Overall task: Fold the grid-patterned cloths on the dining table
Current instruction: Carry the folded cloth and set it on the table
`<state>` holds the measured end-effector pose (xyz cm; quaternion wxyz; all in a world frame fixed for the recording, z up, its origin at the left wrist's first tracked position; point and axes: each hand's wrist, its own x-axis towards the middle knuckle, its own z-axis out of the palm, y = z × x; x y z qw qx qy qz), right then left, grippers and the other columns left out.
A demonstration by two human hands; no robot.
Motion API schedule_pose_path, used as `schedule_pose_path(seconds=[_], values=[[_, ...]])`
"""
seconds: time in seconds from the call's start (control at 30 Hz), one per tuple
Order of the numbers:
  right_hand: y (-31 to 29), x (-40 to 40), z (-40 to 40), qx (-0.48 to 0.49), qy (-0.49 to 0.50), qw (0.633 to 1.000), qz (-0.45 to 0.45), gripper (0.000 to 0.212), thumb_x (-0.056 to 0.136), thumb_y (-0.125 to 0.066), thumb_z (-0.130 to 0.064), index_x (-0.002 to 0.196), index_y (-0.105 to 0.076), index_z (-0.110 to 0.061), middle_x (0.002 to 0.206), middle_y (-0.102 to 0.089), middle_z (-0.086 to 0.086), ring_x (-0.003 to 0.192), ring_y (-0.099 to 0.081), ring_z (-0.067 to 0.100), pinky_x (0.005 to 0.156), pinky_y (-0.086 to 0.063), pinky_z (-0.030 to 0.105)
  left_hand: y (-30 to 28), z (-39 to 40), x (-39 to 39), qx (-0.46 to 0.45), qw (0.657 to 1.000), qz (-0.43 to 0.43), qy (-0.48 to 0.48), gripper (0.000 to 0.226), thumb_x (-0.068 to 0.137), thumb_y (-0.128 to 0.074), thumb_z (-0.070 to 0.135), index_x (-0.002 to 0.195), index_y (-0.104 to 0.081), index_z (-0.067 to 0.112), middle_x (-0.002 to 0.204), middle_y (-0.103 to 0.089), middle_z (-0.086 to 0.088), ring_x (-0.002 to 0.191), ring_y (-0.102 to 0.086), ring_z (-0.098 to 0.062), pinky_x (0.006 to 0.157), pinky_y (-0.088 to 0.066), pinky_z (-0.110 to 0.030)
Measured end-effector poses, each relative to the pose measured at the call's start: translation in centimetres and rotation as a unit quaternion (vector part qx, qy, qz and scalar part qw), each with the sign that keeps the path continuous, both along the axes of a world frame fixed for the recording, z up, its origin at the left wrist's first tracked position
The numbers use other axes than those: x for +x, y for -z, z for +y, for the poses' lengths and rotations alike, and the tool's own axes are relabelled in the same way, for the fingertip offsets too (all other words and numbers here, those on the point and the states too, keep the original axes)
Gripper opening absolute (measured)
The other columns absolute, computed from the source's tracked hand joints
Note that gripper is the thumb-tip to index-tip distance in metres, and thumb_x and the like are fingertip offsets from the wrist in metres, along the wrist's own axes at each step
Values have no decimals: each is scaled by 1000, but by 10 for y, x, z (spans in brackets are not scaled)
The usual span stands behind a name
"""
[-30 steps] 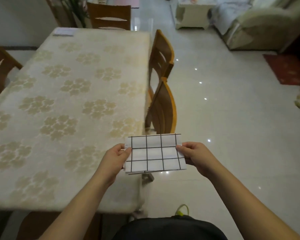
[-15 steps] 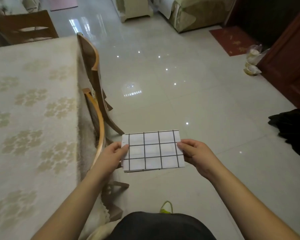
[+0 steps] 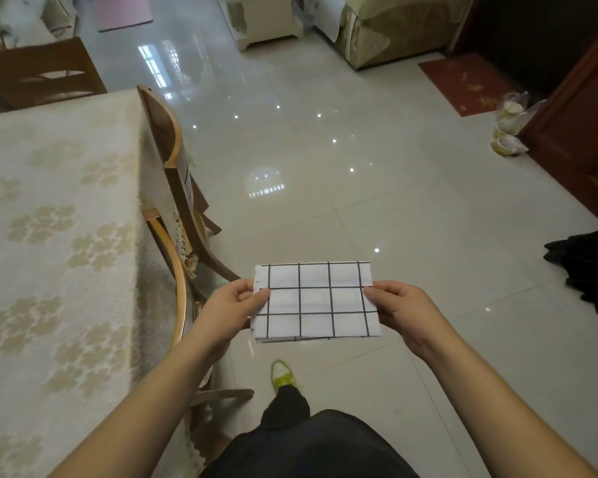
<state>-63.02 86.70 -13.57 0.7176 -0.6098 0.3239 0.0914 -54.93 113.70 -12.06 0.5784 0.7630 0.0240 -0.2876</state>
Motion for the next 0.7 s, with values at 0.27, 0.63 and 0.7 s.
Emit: schedule_pose_path(seconds=[0.27,0.63,0.7], values=[[2,124,21,-20,-49,998,20,9,89,-66,-10,93,-69,-3,61,-64,-5,61,-60,11,58,-51,18,15,23,100,-50,993,46,-95,16,93,-61,18,104,-66,7,87,-76,-7,80,-73,-19,63,-55,-24],[-20,280,30,-13,-74,997,-11,15,90,-64,-11,99,-65,1,70,-67,0,62,-63,13,59,-52,20,4,33,228,-69,986,69,-139,19,92,-62,20,107,-66,8,96,-75,-13,91,-72,-31,83,-57,-43],[-19,306,21,-7,-79,997,-9,16,90,-63,-9,101,-65,2,71,-67,1,60,-62,12,57,-52,19,5,25,255,-59,986,70,-141,18,93,-62,20,105,-66,8,95,-75,-12,89,-72,-28,79,-58,-40]])
